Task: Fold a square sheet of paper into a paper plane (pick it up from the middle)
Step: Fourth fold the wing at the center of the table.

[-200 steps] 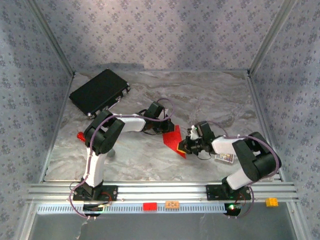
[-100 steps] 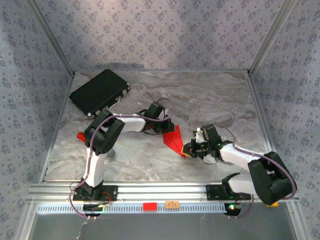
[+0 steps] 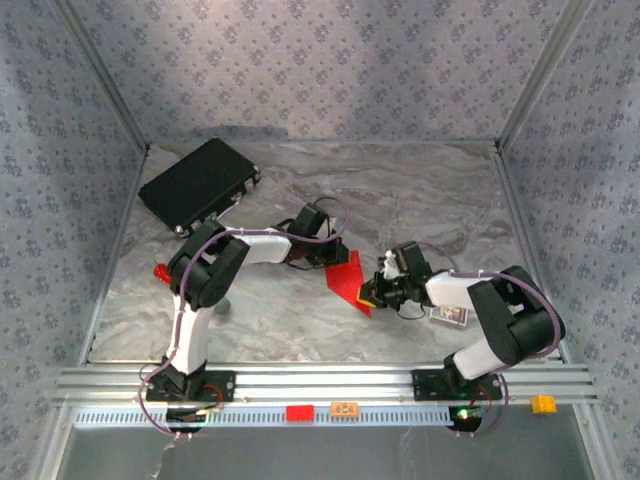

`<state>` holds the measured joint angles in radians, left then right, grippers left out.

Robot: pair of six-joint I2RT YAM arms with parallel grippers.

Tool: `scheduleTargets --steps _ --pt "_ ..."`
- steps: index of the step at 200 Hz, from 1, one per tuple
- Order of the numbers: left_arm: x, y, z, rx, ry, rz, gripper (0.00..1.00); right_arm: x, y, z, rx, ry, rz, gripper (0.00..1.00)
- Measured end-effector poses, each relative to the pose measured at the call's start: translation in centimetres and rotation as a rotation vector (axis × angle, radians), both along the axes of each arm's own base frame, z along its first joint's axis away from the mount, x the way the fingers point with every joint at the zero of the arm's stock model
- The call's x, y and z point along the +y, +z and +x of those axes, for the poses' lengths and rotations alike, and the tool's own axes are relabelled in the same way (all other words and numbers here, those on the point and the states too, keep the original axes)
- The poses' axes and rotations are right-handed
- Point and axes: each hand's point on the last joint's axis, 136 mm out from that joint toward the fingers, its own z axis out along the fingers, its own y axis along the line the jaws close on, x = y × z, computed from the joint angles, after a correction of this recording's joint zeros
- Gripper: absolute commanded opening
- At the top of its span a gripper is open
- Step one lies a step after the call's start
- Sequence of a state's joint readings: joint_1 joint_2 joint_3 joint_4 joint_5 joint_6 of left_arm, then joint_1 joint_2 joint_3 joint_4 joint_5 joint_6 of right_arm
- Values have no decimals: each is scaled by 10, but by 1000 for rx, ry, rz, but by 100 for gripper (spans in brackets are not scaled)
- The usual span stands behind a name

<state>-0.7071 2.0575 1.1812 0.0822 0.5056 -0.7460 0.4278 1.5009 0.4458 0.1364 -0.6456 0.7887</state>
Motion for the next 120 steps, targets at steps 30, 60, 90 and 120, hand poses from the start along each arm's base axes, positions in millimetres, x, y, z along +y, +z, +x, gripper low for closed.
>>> scheduleTargets --steps 30,60,90,120 --pt "-1 2 1 -1 -10 8 14 -1 0 -1 -42 -1 20 0" --pt "0 5 4 0 -12 35 19 0 1 0 -49 -2 22 0" --pt "5 7 9 -11 -3 68 18 -1 1 0 -50 -3 21 0" --pt "8 11 6 -13 -2 77 8 -1 1 1 -50 -7 20 0"
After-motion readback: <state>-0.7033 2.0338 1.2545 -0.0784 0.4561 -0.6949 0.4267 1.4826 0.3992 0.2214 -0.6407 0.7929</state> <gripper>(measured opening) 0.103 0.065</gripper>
